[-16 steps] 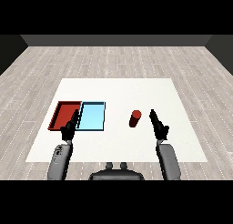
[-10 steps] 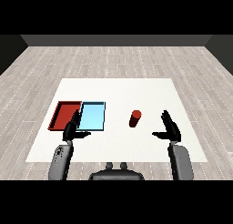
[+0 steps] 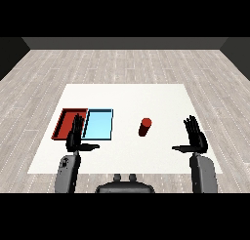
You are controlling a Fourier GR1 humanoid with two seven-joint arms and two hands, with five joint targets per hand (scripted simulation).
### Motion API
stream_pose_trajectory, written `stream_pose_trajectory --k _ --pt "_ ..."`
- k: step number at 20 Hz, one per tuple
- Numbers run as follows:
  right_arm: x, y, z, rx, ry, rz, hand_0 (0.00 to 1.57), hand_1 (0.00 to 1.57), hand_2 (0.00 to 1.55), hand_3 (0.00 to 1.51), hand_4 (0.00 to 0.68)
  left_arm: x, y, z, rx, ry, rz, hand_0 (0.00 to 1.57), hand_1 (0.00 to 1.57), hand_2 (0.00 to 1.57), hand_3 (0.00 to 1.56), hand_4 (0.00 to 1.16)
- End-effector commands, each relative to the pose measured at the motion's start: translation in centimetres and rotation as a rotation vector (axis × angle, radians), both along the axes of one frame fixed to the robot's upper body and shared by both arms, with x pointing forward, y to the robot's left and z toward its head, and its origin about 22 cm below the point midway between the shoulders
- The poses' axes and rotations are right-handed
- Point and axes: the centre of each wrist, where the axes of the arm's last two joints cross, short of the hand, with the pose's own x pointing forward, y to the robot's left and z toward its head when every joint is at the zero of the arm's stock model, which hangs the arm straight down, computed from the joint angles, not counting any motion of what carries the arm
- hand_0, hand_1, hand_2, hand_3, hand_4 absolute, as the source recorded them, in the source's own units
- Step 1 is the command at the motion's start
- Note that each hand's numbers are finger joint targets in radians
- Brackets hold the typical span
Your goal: Pick the red can and put it in the red box
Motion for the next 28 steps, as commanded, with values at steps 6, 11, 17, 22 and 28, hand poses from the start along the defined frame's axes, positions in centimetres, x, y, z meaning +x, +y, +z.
stream_pose_trajectory --k 6,11,17,22,28 --pt "0.2 -1.9 0.8 0.001 -0.027 0.017 0.00 0.00 0.00 0.00 0.000 -1.3 -0.5 -1.5 -0.029 -0.039 0.008 0.00 0.00 0.00 0.00 0.00" --pt "-1.4 -1.2 -2.0 0.004 -0.006 0.024 0.00 0.00 0.00 0.00 0.000 -0.5 0.8 0.9 -0.052 -0.050 -0.017 0.00 0.00 0.00 0.00 0.00" --pt "2.8 1.1 -1.8 0.014 0.024 0.033 0.00 0.00 0.00 0.00 0.000 0.0 0.8 -0.5 -0.040 -0.065 -0.017 0.00 0.00 0.00 0.00 0.00" --pt "3.6 1.8 0.6 0.016 0.049 0.049 0.00 0.00 0.00 0.00 0.000 -0.6 0.5 -0.7 -0.068 -0.069 -0.012 0.00 0.00 0.00 0.00 0.00" --pt "4.5 3.5 -3.4 0.068 0.078 0.065 0.00 0.00 0.00 0.00 0.000 -0.7 -0.9 0.7 -0.065 -0.053 0.004 0.00 0.00 0.00 0.00 0.00"
